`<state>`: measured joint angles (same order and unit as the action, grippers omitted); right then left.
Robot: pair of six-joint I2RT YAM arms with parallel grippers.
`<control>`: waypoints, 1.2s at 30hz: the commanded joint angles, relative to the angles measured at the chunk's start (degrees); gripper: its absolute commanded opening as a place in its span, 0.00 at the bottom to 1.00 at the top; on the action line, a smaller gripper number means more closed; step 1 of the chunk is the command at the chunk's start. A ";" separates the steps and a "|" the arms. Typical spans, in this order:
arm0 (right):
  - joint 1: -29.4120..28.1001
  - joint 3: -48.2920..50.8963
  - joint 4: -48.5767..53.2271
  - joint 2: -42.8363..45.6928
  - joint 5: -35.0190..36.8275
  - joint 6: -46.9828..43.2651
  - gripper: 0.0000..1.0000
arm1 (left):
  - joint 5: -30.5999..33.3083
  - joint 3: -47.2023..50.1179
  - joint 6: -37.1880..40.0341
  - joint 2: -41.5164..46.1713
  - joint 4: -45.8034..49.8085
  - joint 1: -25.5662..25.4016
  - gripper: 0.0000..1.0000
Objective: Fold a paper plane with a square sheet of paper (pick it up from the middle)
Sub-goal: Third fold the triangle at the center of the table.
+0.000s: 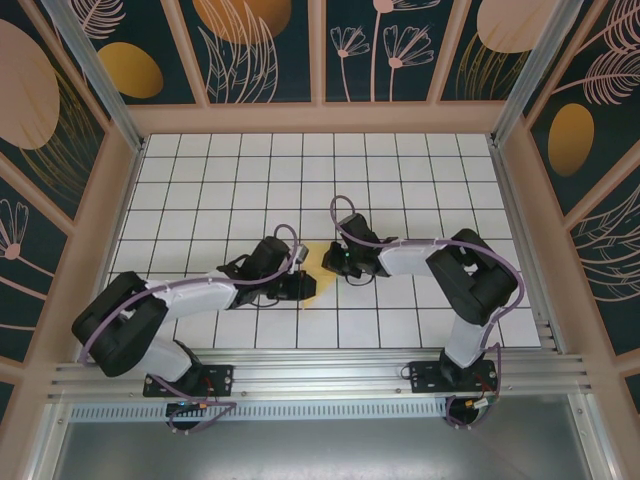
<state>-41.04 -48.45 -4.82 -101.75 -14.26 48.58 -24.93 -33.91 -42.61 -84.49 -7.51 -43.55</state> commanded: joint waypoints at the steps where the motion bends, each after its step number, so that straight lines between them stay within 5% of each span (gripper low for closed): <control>1: -0.62 1.25 2.13 1.20 1.95 1.51 0.10 | -0.60 0.21 -1.05 -3.01 -0.98 -0.21 0.14; 5: -0.63 1.40 2.14 0.54 2.22 1.78 0.10 | -2.33 0.85 -1.40 -6.16 -1.24 -0.21 0.13; 11: -0.62 1.25 1.88 0.64 2.05 1.45 0.10 | 4.80 1.47 -0.46 -5.96 3.04 -0.13 0.12; 28: -3.69 7.46 -4.56 11.58 -3.37 0.73 0.09 | 3.74 1.48 -0.28 -6.59 1.14 -0.21 0.11; 36: -4.86 7.48 -8.34 5.82 -6.77 0.95 0.09 | 3.75 1.39 0.20 -7.00 1.27 -0.22 0.11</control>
<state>-45.50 -40.47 -11.57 -93.97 -20.25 49.87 -23.35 -32.99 -43.16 -90.43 -7.31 -43.66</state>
